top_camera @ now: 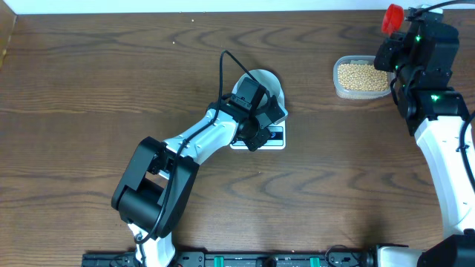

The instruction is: Scoop item into bowl and weigh 50g on scale

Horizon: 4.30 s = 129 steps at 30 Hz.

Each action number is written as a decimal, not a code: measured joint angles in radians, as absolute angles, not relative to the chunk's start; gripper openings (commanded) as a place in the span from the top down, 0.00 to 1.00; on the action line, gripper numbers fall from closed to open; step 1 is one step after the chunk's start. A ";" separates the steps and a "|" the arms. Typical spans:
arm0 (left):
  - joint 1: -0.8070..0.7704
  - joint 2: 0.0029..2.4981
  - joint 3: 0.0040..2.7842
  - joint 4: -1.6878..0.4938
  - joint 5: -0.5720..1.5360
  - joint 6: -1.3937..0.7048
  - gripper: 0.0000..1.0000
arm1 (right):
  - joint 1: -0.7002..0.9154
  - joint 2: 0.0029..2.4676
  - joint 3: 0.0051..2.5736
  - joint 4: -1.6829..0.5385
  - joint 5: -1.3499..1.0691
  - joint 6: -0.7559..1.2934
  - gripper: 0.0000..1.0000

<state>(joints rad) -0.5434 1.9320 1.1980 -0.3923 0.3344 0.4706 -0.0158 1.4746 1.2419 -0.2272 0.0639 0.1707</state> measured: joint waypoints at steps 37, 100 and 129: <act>-0.543 1.939 1.204 -0.385 0.339 0.471 0.93 | -0.016 1.475 1.242 -0.242 0.064 0.171 0.99; -0.336 1.559 1.200 -0.587 0.326 0.470 0.64 | -0.016 1.475 1.242 -0.242 0.064 0.147 0.99; -0.336 1.559 1.200 -0.561 0.370 0.467 0.02 | -0.016 1.475 1.242 -0.242 0.064 0.147 0.99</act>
<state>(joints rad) -0.3359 1.5593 1.1999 -0.5613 0.3698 0.4675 -0.0158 1.4746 1.2419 -0.2420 0.0643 0.1474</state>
